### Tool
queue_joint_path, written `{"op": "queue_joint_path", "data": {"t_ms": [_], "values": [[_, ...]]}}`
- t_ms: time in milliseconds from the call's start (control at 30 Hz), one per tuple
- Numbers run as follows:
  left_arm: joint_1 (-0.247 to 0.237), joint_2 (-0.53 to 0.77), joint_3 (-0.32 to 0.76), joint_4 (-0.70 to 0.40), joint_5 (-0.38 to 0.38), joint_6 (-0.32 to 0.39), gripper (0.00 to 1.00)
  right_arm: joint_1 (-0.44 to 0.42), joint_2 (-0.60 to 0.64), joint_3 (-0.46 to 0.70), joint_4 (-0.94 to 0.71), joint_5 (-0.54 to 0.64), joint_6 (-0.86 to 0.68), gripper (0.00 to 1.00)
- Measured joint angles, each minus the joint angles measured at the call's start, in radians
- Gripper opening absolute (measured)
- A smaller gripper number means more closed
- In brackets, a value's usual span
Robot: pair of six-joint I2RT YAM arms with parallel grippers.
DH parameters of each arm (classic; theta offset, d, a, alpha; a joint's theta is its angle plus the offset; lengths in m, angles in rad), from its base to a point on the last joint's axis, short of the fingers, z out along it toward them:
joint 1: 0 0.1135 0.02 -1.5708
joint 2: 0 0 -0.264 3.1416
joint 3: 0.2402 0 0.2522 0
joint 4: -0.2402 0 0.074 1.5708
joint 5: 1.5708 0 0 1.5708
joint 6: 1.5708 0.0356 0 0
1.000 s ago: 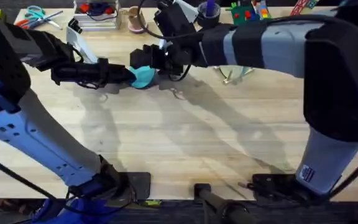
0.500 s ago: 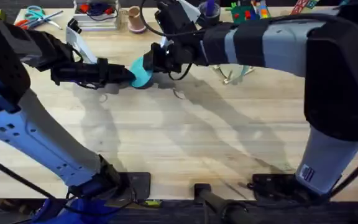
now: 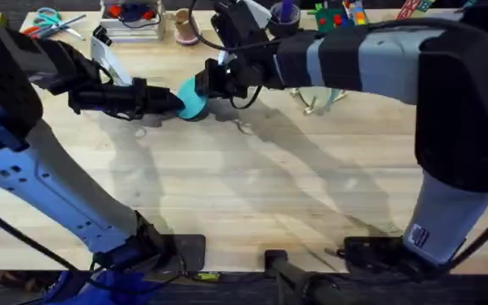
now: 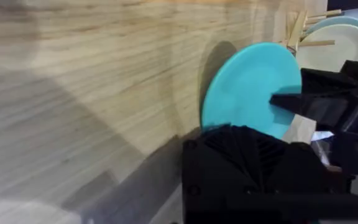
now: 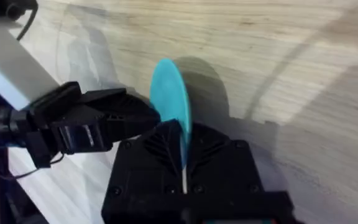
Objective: Pick up the plates from the table one by one and place each into a slot on the dish rack.
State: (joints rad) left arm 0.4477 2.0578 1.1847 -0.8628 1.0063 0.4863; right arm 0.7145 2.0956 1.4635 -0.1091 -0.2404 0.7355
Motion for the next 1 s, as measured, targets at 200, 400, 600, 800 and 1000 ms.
{"op": "queue_joint_path", "data": {"t_ms": [200,400,600,800,1000], "values": [[-0.010,-0.004,0.027,-0.052,-0.045,0.000,0.041,-0.011,-0.045,0.000,-0.064,0.000,-0.062,0.030],[-0.013,-0.143,0.028,-0.067,-0.104,-0.014,0.040,-0.080,-0.148,0.000,-0.142,0.039,-0.145,0.030],[-0.027,-0.377,0.039,-0.088,-0.188,-0.054,0.041,-0.136,-0.258,0.000,-0.231,0.058,-0.235,0.030],[-0.100,-0.554,0.041,-0.103,-0.304,-0.123,0.041,-0.172,-0.381,0.000,-0.328,0.061,-0.316,0.030],[-0.191,-0.678,0.041,-0.128,-0.399,-0.197,0.040,-0.210,-0.503,0.000,-0.441,0.064,-0.396,0.030]]}}
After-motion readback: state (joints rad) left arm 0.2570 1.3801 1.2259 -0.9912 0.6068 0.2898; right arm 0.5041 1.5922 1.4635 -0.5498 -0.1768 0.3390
